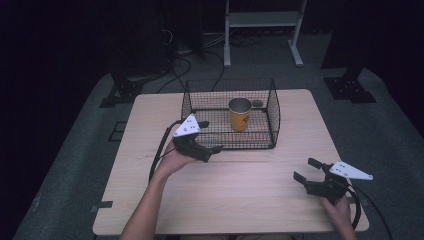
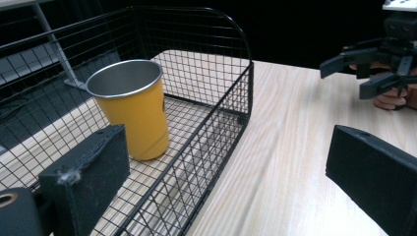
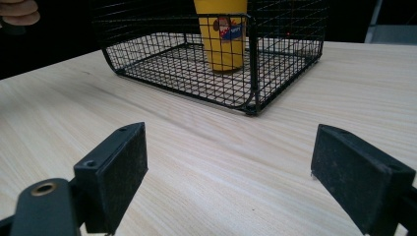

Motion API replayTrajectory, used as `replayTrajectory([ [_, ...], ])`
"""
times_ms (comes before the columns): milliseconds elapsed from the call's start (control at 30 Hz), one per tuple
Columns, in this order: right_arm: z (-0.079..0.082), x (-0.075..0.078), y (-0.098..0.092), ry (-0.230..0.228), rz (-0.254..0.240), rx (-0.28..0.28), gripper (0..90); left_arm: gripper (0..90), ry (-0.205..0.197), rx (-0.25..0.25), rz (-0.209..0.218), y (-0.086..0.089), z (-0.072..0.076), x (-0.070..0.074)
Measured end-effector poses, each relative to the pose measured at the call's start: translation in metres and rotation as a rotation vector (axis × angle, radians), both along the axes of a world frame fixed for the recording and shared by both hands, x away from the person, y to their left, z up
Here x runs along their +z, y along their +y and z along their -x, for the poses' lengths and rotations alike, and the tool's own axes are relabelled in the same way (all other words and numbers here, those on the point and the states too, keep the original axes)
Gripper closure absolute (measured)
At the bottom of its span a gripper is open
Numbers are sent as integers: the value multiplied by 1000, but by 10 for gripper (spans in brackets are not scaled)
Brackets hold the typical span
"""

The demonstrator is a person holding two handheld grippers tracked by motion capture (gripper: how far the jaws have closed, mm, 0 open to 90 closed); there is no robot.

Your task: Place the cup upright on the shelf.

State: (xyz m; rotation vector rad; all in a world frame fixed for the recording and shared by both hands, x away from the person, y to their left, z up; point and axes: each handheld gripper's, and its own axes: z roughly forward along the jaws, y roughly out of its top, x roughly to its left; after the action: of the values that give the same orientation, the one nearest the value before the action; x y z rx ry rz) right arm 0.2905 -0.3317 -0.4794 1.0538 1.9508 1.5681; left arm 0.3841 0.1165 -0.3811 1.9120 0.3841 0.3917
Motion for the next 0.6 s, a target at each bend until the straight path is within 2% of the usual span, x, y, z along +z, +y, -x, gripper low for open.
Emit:
replayTrajectory([
  [300, 0, 0, 1, -3, 9, -5, 129, 23, -1, -14, 9, 4, 10, -2],
  [600, 1, 0, 1, -2, 12, -7, 129, 23, -11, -19, -4, 5, 23, -6],
])
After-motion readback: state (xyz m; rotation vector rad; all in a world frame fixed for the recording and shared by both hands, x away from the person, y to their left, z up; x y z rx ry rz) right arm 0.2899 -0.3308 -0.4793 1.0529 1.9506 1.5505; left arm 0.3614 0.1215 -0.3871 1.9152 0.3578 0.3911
